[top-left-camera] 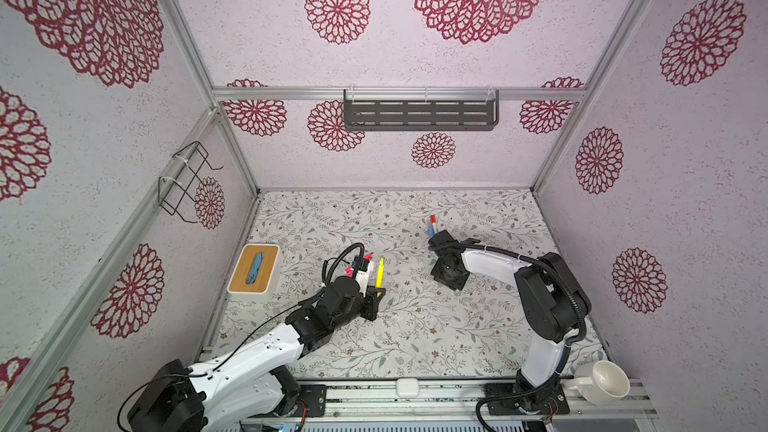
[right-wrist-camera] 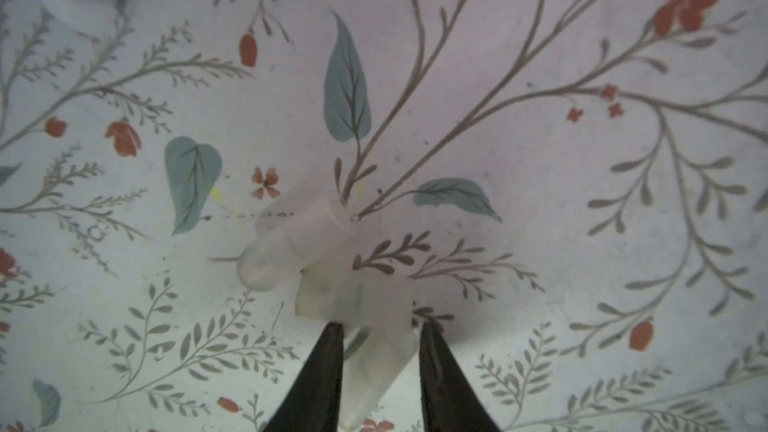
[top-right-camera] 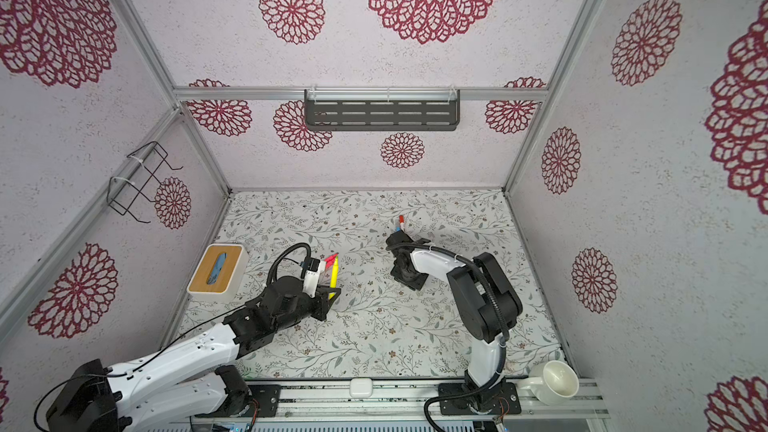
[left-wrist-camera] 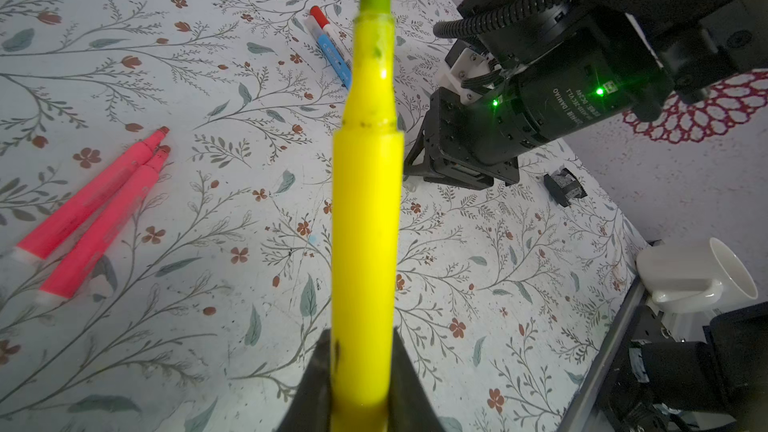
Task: Insert the pens into the pen caps
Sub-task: 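Move the open right gripper over the clear caps while the left holds the highlighter, then close the right gripper on one clear plastic cap and lift it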
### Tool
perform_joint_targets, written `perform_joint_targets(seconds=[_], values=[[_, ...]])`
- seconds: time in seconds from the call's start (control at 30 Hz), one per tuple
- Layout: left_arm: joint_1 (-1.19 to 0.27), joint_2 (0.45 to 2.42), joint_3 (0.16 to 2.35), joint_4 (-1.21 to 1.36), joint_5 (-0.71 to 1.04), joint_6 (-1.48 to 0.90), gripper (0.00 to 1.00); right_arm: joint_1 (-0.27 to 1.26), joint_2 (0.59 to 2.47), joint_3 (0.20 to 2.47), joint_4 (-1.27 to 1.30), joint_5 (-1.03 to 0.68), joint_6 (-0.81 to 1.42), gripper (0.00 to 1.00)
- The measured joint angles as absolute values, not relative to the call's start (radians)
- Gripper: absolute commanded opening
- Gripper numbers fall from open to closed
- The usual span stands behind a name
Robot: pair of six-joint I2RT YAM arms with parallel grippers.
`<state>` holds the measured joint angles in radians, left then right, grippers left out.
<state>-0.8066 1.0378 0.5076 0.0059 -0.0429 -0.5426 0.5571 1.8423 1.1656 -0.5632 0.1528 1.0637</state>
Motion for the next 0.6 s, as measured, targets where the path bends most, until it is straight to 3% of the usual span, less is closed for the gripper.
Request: perform_joint_targets(seconds=[0.2, 0.37, 0.6], values=[[-0.807, 1.038, 0.507, -0.001, -0.046, -0.543, 0.00, 0.558, 1.844, 1.167, -0.566, 0.158, 1.031, 0.20], [-0.807, 1.038, 0.508, -0.006, -0.049, -0.542, 0.00, 0.565, 1.847, 1.174, -0.574, 0.157, 0.972, 0.05], [-0.807, 1.038, 0.508, -0.006, -0.052, -0.541, 0.00, 0.579, 1.847, 1.177, -0.580, 0.157, 0.917, 0.00]])
